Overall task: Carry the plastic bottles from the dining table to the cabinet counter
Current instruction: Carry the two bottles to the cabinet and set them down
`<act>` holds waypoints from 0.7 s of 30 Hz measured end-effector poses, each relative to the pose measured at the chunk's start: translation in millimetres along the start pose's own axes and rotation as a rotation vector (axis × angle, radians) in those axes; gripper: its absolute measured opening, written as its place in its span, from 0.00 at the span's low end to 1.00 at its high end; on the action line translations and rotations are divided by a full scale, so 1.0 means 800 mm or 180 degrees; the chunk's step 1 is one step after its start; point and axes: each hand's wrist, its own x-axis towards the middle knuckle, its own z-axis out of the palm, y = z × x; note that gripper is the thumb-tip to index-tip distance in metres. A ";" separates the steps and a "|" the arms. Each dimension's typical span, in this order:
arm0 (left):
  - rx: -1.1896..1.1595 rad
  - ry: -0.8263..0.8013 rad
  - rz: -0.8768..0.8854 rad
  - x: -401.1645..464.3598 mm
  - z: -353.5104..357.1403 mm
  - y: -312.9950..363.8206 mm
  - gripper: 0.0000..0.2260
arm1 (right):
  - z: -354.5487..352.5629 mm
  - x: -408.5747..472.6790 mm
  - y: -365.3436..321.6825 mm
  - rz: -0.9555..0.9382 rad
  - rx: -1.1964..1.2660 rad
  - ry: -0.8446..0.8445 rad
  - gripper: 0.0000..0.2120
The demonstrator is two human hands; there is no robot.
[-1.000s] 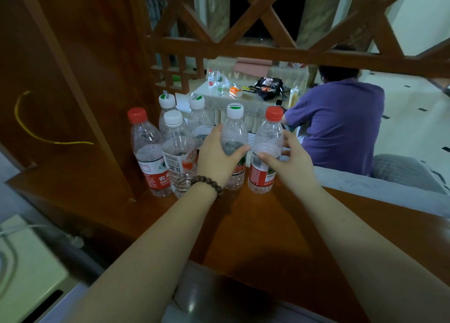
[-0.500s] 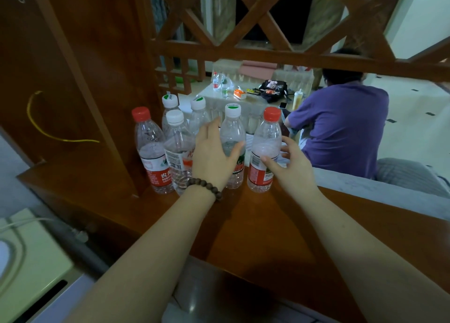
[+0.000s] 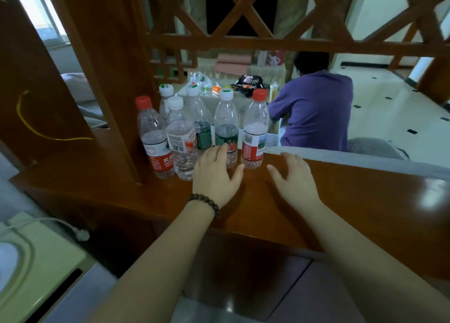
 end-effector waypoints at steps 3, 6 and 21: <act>-0.0021 -0.0197 0.0107 -0.024 -0.004 -0.003 0.30 | -0.002 -0.040 -0.004 0.0128 -0.0097 0.0009 0.29; -0.0074 -0.0372 0.0231 -0.053 -0.007 -0.001 0.31 | 0.002 -0.084 -0.007 0.0212 -0.0236 -0.0009 0.30; -0.0516 -0.1398 0.1551 -0.251 0.027 0.133 0.30 | -0.072 -0.357 0.079 0.1428 -0.0587 0.0772 0.28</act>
